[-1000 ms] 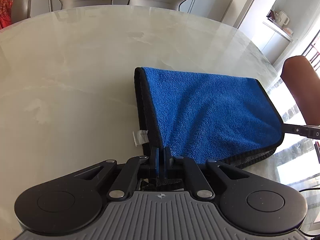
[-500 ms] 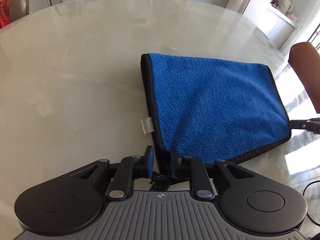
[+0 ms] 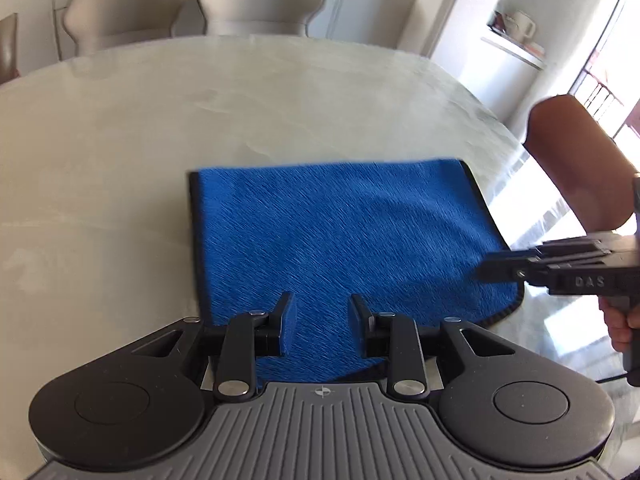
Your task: Fold towel
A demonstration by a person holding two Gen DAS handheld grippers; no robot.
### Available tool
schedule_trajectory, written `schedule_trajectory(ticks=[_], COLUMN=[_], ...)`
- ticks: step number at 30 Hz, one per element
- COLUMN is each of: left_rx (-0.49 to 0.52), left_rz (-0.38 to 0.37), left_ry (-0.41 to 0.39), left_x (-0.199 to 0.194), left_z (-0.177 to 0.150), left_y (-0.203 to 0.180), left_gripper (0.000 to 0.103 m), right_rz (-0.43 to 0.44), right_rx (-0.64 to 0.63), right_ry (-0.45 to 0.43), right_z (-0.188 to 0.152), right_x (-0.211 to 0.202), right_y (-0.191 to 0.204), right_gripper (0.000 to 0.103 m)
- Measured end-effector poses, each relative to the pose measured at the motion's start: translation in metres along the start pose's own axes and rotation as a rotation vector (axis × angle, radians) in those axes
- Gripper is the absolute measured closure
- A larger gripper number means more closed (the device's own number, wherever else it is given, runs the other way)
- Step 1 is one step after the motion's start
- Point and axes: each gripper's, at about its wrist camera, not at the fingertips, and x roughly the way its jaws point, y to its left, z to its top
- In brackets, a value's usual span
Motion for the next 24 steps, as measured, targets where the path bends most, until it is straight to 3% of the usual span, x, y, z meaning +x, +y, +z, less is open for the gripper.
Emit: schedule_trajectory(ticks=[8, 11, 15, 19, 24], left_rx=[-0.043, -0.032, -0.015, -0.076, -0.081], left_rz=[0.044, 0.019, -0.02, -0.007, 0.036], left_ry=[0.01, -0.065, -0.167, -0.162, -0.138], left_x=[-0.006, -0.009, 0.011, 0.035, 0.039], left_z=[-0.007, 0.006, 0.032, 0.04, 0.03], left_y=[0.021, 0.01, -0.011, -0.009, 0.004], left_gripper=[0.077, 0.073, 0.065, 0.065, 0.066], right_rz=[-0.016, 0.013, 0.016, 0.063, 0.019], right_rx=[0.149, 0.101, 0.089, 0.143, 0.163], right_ry=[-0.042, -0.105, -0.233, -0.218, -0.22], right_z=[-0.006, 0.004, 0.019, 0.027, 0.023], right_x=[-0.023, -0.02, 0.007, 0.038, 0.033], right_y=[-0.033, -0.016, 0.006, 0.005, -0.016], right_gripper=[0.078, 0.075, 0.059, 0.059, 0.06])
